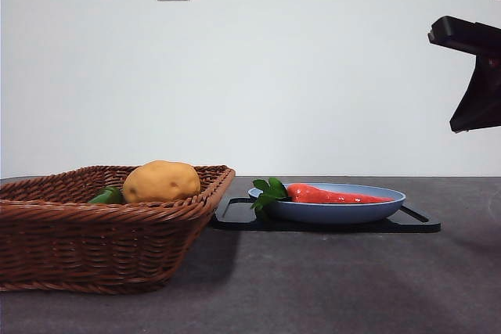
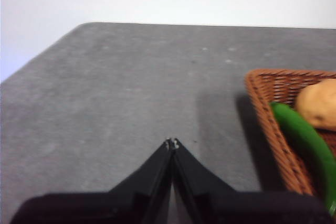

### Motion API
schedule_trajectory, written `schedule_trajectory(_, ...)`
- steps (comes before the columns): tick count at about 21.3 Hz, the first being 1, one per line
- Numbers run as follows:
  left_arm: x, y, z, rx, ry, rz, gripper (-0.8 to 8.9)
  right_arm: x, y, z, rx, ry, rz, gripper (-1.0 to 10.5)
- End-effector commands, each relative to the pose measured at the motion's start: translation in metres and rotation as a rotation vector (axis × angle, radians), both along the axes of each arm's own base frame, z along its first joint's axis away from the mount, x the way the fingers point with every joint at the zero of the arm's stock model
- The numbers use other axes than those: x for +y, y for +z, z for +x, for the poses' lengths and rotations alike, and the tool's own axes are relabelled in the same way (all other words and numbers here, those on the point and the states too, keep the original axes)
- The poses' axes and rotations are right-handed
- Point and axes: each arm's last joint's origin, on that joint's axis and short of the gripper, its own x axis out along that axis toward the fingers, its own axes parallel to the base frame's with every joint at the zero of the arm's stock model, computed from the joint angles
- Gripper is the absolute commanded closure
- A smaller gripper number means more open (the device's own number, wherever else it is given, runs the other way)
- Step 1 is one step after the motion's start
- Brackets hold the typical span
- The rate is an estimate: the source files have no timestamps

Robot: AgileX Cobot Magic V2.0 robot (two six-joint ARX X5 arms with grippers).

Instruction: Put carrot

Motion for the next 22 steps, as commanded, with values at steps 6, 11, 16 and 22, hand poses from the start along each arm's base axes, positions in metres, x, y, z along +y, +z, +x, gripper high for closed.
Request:
schedule_trajectory(6,-0.001,-0.002,0.000,0.000,-0.036,-0.047,8.05,0.002,0.003,0.001,-0.012,-0.002,0.015,9.4)
schedule_trajectory(11,-0.001,-0.002,0.000,0.000,-0.041,-0.048,8.05,0.002,0.003,0.001,-0.012,-0.002,0.015,9.4)
schedule_trajectory(16,-0.001,-0.002,0.000,0.000,-0.041,-0.048,8.05,0.002,0.003,0.001,-0.012,-0.002,0.015,9.4)
schedule_trajectory(22,-0.001,-0.002,0.000,-0.004,-0.041,-0.048,8.05,-0.026,0.034,-0.029,-0.236,-0.067,0.002,9.4)
